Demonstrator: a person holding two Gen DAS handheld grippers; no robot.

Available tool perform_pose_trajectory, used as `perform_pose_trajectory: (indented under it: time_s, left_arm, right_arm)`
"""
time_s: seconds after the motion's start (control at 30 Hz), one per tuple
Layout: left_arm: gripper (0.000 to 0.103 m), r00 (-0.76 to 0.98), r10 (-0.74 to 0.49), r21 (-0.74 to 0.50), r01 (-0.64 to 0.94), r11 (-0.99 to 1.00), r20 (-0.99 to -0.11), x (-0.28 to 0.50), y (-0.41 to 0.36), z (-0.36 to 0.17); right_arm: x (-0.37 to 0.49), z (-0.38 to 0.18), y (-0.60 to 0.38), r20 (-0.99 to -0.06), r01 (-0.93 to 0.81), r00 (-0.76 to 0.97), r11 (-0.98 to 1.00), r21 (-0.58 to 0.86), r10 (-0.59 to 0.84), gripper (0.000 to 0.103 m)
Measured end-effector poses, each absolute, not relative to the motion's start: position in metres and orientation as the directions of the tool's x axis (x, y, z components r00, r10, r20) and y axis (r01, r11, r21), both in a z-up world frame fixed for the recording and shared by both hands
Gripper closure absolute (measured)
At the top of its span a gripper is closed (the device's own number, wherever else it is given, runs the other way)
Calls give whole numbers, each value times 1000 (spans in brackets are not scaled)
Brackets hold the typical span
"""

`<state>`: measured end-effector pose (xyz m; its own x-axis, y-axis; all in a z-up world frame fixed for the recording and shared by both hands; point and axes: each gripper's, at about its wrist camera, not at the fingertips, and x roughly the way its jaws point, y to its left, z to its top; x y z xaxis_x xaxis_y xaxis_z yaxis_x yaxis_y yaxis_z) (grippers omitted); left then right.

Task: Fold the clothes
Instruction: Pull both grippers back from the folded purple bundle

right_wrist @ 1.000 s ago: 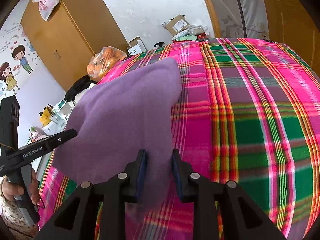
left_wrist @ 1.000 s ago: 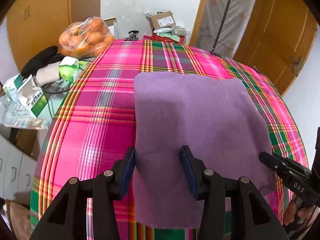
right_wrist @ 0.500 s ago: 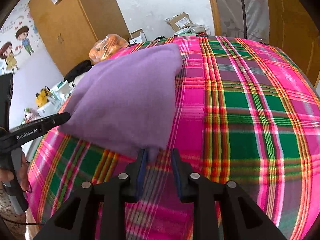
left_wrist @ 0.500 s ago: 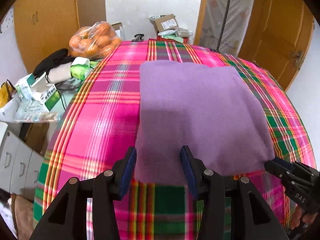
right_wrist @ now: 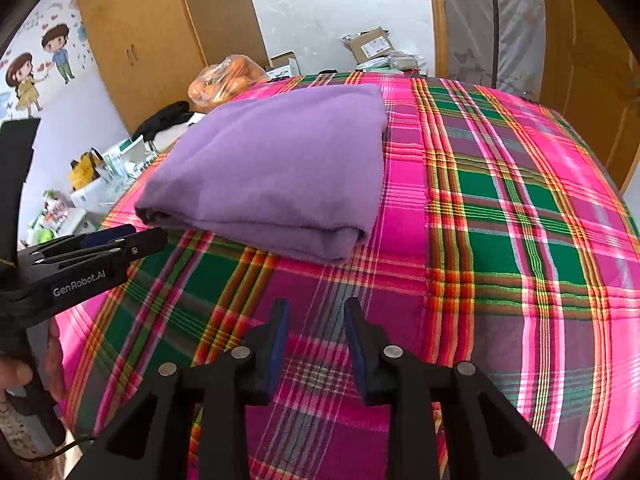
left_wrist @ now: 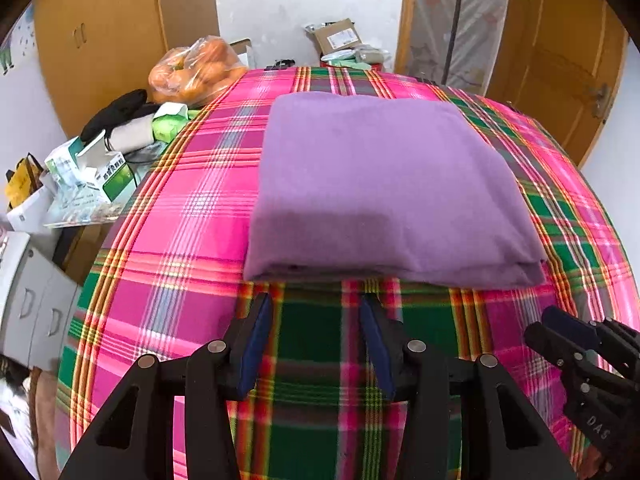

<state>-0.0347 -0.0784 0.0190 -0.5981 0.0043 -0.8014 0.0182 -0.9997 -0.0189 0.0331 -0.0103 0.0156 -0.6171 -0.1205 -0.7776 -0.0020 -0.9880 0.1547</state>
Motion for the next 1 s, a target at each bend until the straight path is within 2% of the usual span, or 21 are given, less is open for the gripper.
perform_pose_trajectory:
  time_s: [0.2, 0.3, 0.47, 0.6, 1.0]
  left_arm:
    - [54, -592, -7, -9, 24, -1000, -806, -34, -71, 10]
    - [54, -586, -8, -13, 32, -999, -811, -36, -70, 6]
    - [55, -588, -22, -2, 41, -999, -808, -39, -66, 0]
    - [55, -599, -15, -15, 45, -999, -800, -42, -66, -1]
    - [50, -624, -17, -18, 49, -999, -782, -47, -65, -2]
  right_arm:
    - [33, 12, -15, -778, -22, -625, -995, 100, -64, 68]
    - [33, 10, -17, -777, -32, -629, -997, 72, -36, 61]
    - [27, 9, -23, -781, -47, -625, -998, 36, 1, 58]
    - [21, 8, -30, -785, -46, -619, -999, 6, 24, 48]
    - [11, 6, -29, -787, -74, -615, -997, -2, 47, 38]
